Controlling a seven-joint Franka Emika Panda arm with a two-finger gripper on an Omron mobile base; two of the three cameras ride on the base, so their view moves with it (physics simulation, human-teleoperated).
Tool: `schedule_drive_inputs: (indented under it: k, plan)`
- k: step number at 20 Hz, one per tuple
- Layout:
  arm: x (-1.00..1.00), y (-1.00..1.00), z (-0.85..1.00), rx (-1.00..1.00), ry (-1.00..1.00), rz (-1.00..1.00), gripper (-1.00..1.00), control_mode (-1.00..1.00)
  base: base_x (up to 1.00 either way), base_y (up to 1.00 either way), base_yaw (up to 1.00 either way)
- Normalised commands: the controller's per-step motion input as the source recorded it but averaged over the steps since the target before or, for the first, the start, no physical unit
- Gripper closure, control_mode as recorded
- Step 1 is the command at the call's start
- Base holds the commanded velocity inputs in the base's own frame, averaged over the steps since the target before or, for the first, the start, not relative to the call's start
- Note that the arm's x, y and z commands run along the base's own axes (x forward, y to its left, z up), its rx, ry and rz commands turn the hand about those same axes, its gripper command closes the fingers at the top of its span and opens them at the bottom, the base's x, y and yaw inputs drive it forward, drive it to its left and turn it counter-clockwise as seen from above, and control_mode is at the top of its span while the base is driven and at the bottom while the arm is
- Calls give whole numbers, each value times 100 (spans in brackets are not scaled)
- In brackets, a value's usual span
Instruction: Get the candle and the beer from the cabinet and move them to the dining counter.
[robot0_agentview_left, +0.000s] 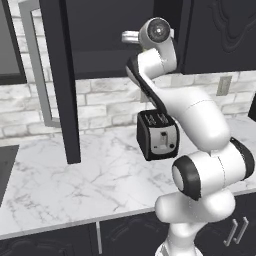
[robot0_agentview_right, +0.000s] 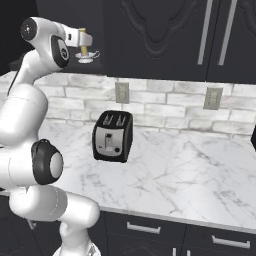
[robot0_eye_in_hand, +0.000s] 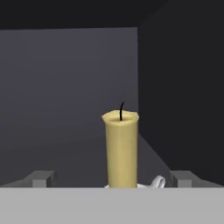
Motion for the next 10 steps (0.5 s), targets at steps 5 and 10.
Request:
schedule_drive_inputs:
  k: [5,10]
  plan:
    - [20,0,0,0,0,-1,-100,-100,0,0,0]
    - [14,0,0,0,0,0,-100,-100,0,0,0]
